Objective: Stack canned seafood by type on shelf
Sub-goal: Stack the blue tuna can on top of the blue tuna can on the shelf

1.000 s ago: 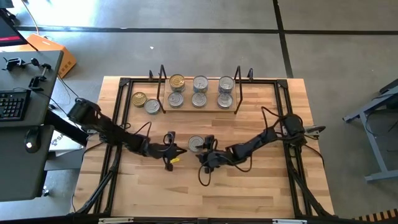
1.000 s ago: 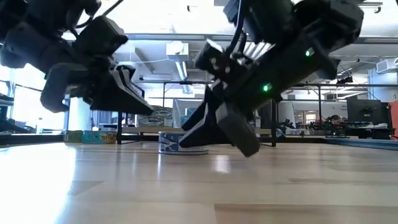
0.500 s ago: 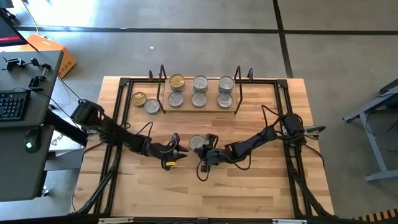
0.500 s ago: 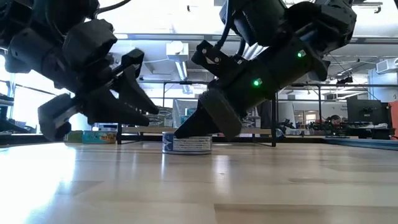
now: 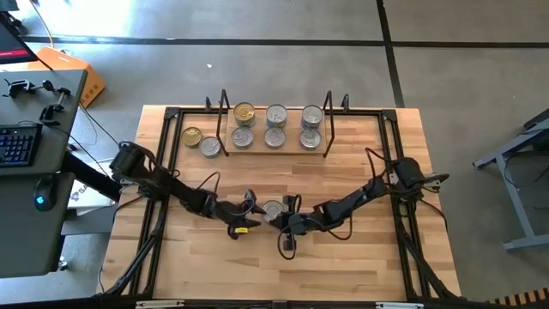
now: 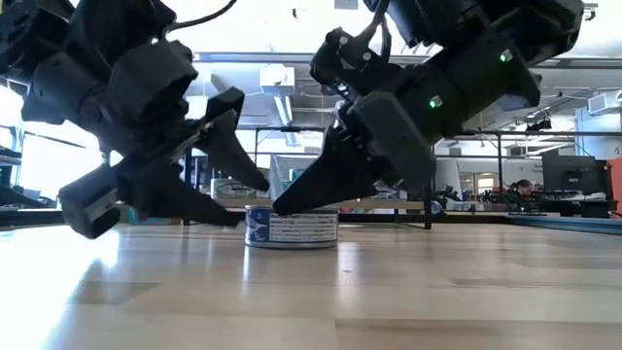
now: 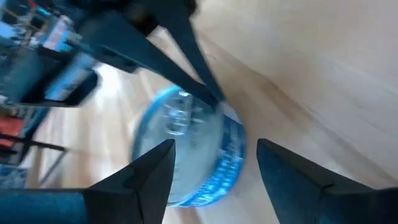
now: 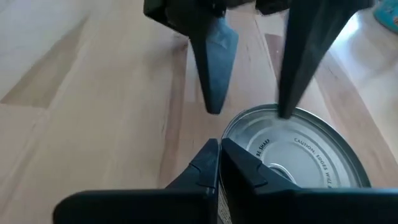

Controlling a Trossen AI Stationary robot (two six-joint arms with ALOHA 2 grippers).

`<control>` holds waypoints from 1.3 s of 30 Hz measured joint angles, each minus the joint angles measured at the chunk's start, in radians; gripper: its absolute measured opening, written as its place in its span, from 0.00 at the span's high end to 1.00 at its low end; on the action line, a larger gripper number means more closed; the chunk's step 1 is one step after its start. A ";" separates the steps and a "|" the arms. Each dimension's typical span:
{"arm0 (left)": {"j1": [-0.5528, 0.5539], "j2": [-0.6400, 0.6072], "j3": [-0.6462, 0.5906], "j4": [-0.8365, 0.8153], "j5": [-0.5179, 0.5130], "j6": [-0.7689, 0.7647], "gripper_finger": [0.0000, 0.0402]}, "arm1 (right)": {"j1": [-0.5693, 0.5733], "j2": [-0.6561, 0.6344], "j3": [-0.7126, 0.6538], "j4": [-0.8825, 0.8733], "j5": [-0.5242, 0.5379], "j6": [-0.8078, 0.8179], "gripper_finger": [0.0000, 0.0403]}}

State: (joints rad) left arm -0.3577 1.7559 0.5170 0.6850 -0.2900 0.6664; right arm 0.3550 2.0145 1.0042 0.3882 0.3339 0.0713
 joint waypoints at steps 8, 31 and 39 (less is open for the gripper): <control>0.018 0.033 0.011 -0.006 0.008 -0.030 0.62 | 0.002 -0.007 0.000 0.004 -0.047 0.018 1.00; 0.018 0.031 0.303 -0.346 0.155 -0.196 1.00 | 0.109 -0.205 0.001 -0.103 -0.086 -0.040 0.90; 0.063 0.031 0.376 -0.473 0.272 -0.382 1.00 | 0.173 -0.205 0.002 -0.362 -0.068 -0.056 0.62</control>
State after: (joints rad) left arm -0.2943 1.7866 0.8928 0.2119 -0.0185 0.2848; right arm 0.5278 1.8090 1.0064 0.0258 0.2657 0.0152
